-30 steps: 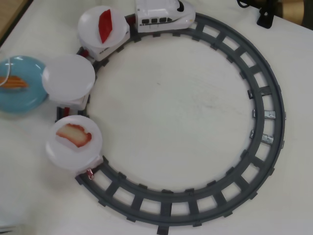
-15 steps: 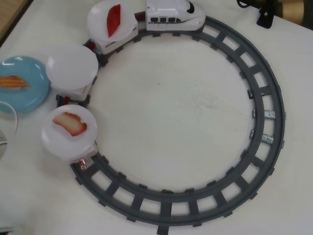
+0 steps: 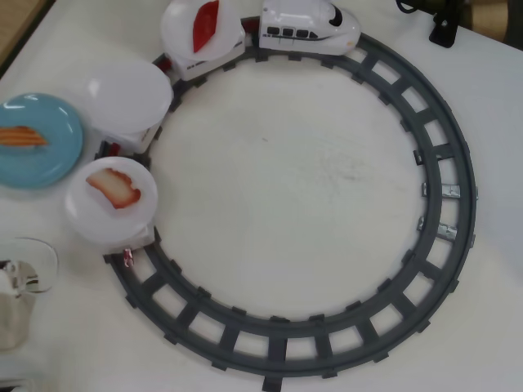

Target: Pick up the sushi from the Shinkansen and put it on the blue dish

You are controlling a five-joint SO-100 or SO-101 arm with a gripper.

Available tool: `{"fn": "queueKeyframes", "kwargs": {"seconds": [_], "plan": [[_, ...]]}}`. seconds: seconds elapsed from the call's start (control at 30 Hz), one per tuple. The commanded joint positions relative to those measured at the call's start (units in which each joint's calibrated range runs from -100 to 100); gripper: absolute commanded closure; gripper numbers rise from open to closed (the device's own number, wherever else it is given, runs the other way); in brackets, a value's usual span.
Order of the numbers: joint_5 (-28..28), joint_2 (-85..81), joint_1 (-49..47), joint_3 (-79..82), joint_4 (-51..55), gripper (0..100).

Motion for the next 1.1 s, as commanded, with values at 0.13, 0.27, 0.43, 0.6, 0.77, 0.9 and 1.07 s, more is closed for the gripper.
{"fn": "queueKeyframes", "kwargs": {"seconds": [0.13,0.27,0.43,0.6,0.77,0.9,1.07], "plan": [[0.07,-10.21,0.39,10.82,-2.43,97],[0.23,-15.94,-0.05,14.69,-2.43,97],[0.23,-23.4,-0.23,16.68,0.29,97],[-0.14,-30.7,0.3,18.12,4.54,97],[-0.14,-33.77,-0.14,18.57,6.4,97],[-0.14,-33.69,-0.14,18.57,6.4,97],[-0.14,-33.69,-0.14,18.57,6.4,97]]}}
